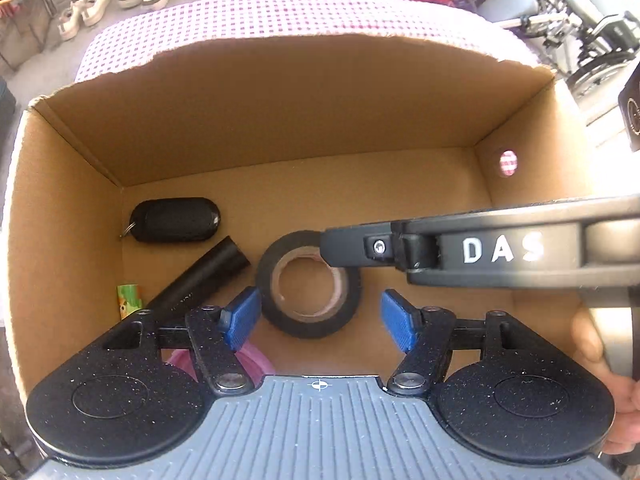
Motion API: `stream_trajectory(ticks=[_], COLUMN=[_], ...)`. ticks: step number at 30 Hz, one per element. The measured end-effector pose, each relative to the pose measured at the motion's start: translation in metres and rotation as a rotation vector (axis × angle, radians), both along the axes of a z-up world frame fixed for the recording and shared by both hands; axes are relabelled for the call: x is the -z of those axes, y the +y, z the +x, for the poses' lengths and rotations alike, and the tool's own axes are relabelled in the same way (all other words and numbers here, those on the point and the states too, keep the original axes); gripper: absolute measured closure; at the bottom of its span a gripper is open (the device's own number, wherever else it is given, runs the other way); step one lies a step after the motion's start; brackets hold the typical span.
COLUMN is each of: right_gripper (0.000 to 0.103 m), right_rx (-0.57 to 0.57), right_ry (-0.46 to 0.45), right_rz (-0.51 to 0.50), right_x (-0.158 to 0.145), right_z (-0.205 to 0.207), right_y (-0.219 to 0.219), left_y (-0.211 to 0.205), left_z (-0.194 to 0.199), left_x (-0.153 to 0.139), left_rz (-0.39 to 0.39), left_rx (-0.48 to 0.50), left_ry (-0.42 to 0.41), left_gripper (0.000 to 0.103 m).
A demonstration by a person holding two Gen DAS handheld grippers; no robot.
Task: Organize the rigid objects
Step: 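Drop the tape roll into the box by opening the right gripper, then move the right tool to the green dropper bottle and grasp it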
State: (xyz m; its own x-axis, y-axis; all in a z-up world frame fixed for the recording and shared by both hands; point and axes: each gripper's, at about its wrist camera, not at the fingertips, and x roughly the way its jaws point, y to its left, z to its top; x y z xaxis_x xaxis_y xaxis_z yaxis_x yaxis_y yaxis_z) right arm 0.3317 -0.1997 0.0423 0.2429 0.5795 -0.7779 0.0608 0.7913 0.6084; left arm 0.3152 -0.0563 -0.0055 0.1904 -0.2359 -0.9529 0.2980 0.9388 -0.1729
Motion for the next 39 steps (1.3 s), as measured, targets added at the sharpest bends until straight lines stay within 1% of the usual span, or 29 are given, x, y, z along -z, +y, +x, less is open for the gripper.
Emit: stream_trajectory(ticks=[3, 7, 9, 11, 14, 15, 16, 17, 18, 19, 22, 24, 26, 29, 31, 33, 36, 39], right_gripper=[0.08, 0.08, 0.08, 0.08, 0.079, 0.075, 0.067, 0.062, 0.053, 0.052, 0.052, 0.052, 0.052, 0.052, 0.052, 0.052, 0.052, 0.052], right_rx=[0.032, 0.069, 0.097, 0.126, 0.136, 0.139, 0.144, 0.148, 0.151, 0.157, 0.186, 0.202, 0.201, 0.183, 0.159, 0.136, 0.106, 0.08], right_ry=[-0.05, -0.143, -0.215, -0.278, -0.353, -0.367, -0.383, -0.398, -0.416, -0.436, -0.48, -0.493, -0.504, -0.507, -0.507, -0.51, -0.513, -0.506], right_rz=[0.037, 0.117, 0.167, 0.174, 0.182, 0.183, 0.176, 0.161, 0.138, 0.102, -0.006, -0.05, -0.089, -0.171, -0.205, -0.228, -0.258, -0.272], right_x=[-0.022, -0.06, -0.084, -0.103, -0.122, -0.124, -0.125, -0.124, -0.123, -0.122, -0.112, -0.102, -0.093, -0.082, -0.078, -0.074, -0.072, -0.065], right_z=[-0.011, -0.043, -0.074, -0.107, -0.163, -0.178, -0.195, -0.209, -0.222, -0.235, -0.261, -0.271, -0.275, -0.276, -0.271, -0.272, -0.272, -0.265], right_y=[-0.01, -0.027, -0.039, -0.048, -0.059, -0.06, -0.063, -0.063, -0.063, -0.061, -0.052, -0.048, -0.041, -0.027, -0.021, -0.016, -0.011, -0.005], left_y=[0.006, 0.016, 0.019, 0.024, 0.026, 0.017, 0.014, 0.011, 0.005, 0.0, -0.014, -0.02, -0.029, -0.039, -0.046, -0.052, -0.06, -0.068], left_z=[-0.015, -0.044, -0.064, -0.088, -0.131, -0.142, -0.156, -0.169, -0.18, -0.19, -0.215, -0.226, -0.233, -0.243, -0.245, -0.244, -0.242, -0.236], left_x=[-0.02, -0.057, -0.075, -0.092, -0.111, -0.114, -0.115, -0.114, -0.109, -0.104, -0.086, -0.071, -0.056, -0.038, -0.029, -0.02, -0.01, -0.002], left_rz=[-0.004, -0.044, -0.055, -0.06, -0.09, -0.093, -0.085, -0.074, -0.066, -0.06, -0.053, -0.059, -0.06, -0.051, -0.021, -0.007, 0.036, 0.051], left_rx=[0.01, 0.022, 0.039, 0.056, 0.098, 0.122, 0.137, 0.149, 0.168, 0.187, 0.208, 0.211, 0.208, 0.202, 0.207, 0.223, 0.251, 0.274], left_ry=[-0.065, -0.151, -0.206, -0.272, -0.412, -0.47, -0.509, -0.537, -0.565, -0.58, -0.606, -0.616, -0.623, -0.634, -0.647, -0.658, -0.669, -0.669], left_gripper=[0.034, 0.032, 0.032, 0.03, 0.028, 0.024, 0.022, 0.022, 0.022, 0.022, 0.022, 0.023, 0.023, 0.028, 0.029, 0.032, 0.038, 0.041])
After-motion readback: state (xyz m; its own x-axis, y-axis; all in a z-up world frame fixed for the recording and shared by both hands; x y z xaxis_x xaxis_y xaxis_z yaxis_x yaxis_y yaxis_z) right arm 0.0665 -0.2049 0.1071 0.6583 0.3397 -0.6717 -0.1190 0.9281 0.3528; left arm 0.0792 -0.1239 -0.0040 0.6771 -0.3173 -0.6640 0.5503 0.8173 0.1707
